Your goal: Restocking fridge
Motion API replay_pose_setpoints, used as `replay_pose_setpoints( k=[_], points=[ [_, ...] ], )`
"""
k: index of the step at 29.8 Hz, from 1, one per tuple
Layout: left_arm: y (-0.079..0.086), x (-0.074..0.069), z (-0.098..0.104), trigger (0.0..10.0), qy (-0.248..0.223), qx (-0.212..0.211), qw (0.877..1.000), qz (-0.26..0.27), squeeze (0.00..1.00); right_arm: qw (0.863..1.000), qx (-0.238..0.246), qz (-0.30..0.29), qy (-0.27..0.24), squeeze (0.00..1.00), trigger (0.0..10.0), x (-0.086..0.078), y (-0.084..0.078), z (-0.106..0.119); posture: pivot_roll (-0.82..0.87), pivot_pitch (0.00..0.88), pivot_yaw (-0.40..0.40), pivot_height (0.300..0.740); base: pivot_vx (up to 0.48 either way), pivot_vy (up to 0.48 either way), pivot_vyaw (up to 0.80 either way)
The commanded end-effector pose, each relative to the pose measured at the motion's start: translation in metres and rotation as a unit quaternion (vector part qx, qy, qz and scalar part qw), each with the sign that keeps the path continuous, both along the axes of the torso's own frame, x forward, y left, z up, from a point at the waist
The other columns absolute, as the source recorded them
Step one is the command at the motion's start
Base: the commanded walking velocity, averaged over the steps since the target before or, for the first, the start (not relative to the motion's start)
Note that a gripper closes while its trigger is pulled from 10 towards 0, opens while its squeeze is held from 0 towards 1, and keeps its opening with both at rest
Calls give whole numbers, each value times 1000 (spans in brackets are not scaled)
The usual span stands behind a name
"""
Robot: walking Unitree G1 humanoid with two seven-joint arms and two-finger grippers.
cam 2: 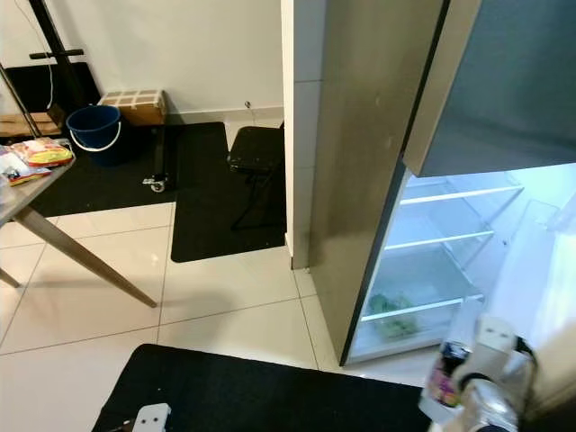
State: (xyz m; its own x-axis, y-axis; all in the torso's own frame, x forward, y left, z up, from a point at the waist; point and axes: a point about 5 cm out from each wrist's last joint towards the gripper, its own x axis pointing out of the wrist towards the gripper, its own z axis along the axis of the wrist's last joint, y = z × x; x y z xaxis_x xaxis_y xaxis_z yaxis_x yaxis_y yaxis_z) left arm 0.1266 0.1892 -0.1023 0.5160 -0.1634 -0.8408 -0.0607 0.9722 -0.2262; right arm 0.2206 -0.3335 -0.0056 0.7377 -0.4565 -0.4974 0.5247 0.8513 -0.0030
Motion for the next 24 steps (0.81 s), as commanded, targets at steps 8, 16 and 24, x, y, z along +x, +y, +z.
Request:
replay_pose_setpoints(
  k=[8, 16, 24],
  points=[
    [0, -8, -3, 10000, 18, -4, 1000, -1, 0, 997, -35, -68, -9, 0, 10000, -17, -29, 10, -44, 0, -12, 740, 0, 0, 0],
    [0, -8, -3, 10000, 18, -4, 1000, -1, 0, 998, -25, -65, 2, 0, 10000, -22, -22, 1, -40, 0, -9, 740, 0, 0, 0],
    [1, -8, -3, 10000, 18, -3, 1000, 0, 0, 999, -19, -26, -13, 0, 10000, -18, -11, -2, -38, 0, -8, 740, 0, 0, 0]
  ],
)
